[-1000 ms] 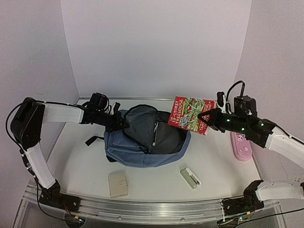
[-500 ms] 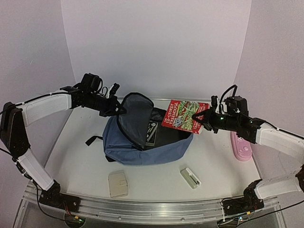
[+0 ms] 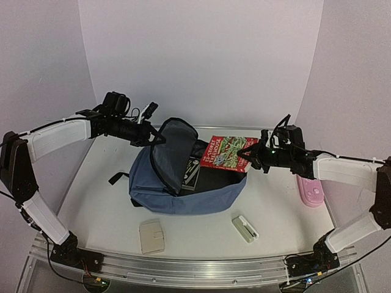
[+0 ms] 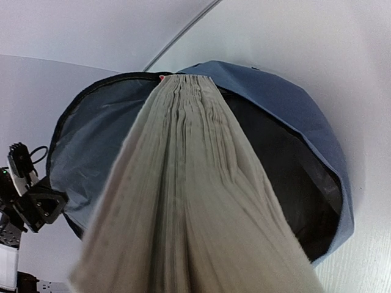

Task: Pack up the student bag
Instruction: Place the book in the student bag.

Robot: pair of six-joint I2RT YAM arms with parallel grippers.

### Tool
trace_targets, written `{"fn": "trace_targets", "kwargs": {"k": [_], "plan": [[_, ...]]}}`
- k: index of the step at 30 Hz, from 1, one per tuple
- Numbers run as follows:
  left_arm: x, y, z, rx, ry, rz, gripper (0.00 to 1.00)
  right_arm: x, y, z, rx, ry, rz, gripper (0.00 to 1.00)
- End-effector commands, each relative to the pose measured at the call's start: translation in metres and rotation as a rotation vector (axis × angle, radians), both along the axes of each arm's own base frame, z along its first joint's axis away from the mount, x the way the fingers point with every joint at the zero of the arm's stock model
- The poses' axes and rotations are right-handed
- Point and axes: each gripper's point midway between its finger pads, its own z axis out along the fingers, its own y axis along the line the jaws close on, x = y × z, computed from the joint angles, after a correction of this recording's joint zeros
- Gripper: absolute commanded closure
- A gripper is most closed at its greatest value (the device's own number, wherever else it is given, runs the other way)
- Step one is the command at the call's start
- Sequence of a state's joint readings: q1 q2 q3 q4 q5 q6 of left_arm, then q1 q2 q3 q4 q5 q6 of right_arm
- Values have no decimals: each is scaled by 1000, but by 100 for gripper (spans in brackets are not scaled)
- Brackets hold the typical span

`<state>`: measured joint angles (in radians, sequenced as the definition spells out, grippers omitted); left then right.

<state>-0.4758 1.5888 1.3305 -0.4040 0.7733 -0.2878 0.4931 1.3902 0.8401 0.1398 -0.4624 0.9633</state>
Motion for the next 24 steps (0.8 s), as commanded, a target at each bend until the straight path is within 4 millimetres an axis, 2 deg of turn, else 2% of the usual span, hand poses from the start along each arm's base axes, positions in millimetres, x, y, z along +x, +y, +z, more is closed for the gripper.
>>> {"fn": "trace_targets", "kwargs": {"k": [1, 8, 13, 18, 24], "plan": [[-11, 0, 34, -84, -94, -48, 100, 20, 20, 54, 164, -134, 24, 100], [-13, 2, 34, -75, -106, -51, 100, 29, 44, 41, 199, -114, 34, 100], [-14, 2, 32, -74, -102, -55, 100, 30, 52, 24, 202, -74, 24, 100], [-14, 1, 30, -74, -96, -59, 100, 24, 71, 11, 216, -37, 55, 100], [-14, 0, 29, -77, -91, -65, 100, 14, 97, -19, 207, 36, 84, 100]]}}
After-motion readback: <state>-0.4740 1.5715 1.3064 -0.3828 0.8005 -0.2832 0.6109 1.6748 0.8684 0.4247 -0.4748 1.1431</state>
